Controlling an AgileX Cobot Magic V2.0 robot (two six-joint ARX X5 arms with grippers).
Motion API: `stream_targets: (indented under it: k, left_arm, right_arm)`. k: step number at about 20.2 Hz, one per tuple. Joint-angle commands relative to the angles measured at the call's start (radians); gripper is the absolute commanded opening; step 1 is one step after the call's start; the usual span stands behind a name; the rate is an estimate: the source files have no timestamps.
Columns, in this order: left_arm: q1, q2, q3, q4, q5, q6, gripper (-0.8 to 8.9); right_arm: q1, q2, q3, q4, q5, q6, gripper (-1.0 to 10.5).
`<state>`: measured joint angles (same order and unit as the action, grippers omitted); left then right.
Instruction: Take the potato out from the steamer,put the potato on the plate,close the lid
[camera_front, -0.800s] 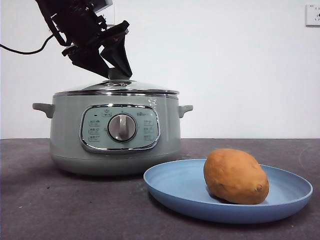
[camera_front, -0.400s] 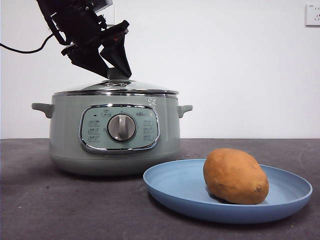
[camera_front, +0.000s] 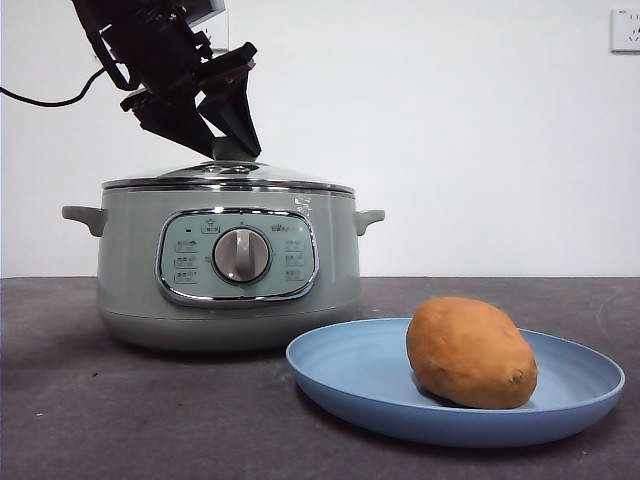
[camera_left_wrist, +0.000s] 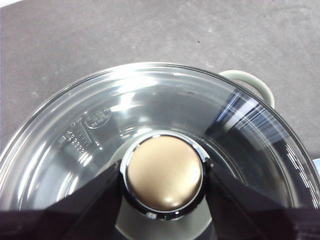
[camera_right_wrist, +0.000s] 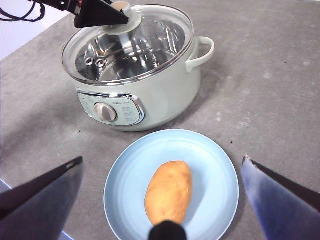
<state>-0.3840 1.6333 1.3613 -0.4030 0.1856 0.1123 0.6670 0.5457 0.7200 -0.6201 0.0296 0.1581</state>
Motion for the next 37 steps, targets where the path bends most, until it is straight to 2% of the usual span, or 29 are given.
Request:
stream_targets:
  k: [1,2,3,4,5,12,14,19,20,21,22,24,25,27,28,37]
  left_arm:
    - [-0.001,-0.017,0.002,-0.003,-0.002,0.005,0.49]
    - [-0.001,-0.018,0.002,-0.003,-0.002,0.004,1.75]
    - [-0.001,-0.018,0.002,-0.003,-0.002,0.003,3.54]
    - [-0.001,-0.018,0.002,-0.003,-0.002,0.003,4.91]
    - [-0.001,-0.02,0.002,-0.005,-0.002,0.003,5.55]
    - [-0.001,-0.127,0.002,-0.053,-0.002,0.003,5.62]
    - [-0.001,-0.191,0.002,-0.123,-0.002,0.003,5.62]
    - [-0.003,-0.397,0.002,-0.42,0.022,0.003,5.6]
    - [-0.003,-0.435,0.002,-0.485,0.038,0.003,5.57]
    - [-0.003,-0.47,0.002,-0.542,0.056,0.003,4.98]
    - [-0.003,-0.502,0.002,-0.59,0.058,0.003,3.73]
    - [-0.003,-0.553,0.002,-0.659,0.058,0.003,0.45]
    - [-0.003,-0.571,0.002,-0.684,0.058,0.003,-0.1]
    - [-0.003,-0.596,0.002,-0.723,0.059,0.003,-0.05]
    - [-0.003,-0.603,0.002,-0.74,0.059,0.003,-0.05]
    - [-0.003,-0.603,0.002,-0.773,0.058,0.003,-0.04]
  right_arm:
    - [0.001,-0.002,0.003,0.005,0.003,-0.003,5.4]
    - [0.001,-0.002,0.003,0.005,0.003,-0.003,5.4]
    - [0.001,-0.003,0.003,0.005,0.003,-0.003,5.4]
    - [0.001,-0.003,0.003,0.005,0.003,-0.003,5.4]
    - [0.001,-0.003,0.003,0.005,0.003,-0.003,5.4]
    - [0.001,-0.003,0.003,0.005,0.002,-0.002,5.4]
    - [0.001,-0.002,0.003,0.004,-0.003,-0.002,5.4]
    - [0.001,-0.002,0.003,-0.045,-0.007,0.008,5.4]
    - [0.001,-0.002,0.003,-0.064,-0.032,0.01,5.4]
    - [0.001,-0.002,0.003,-0.08,-0.062,0.01,5.3]
    - [0.001,-0.002,0.003,-0.093,-0.092,0.01,5.3]
    - [0.001,0.0,0.003,-0.113,-0.145,0.011,5.0]
    - [0.001,0.004,0.003,-0.123,-0.17,0.016,3.8]
    - [0.002,0.004,0.003,-0.137,-0.188,0.027,0.8]
    - [0.002,0.004,0.003,-0.141,-0.188,0.027,-0.2]
    - [0.002,0.004,0.003,-0.148,-0.181,0.027,0.0]
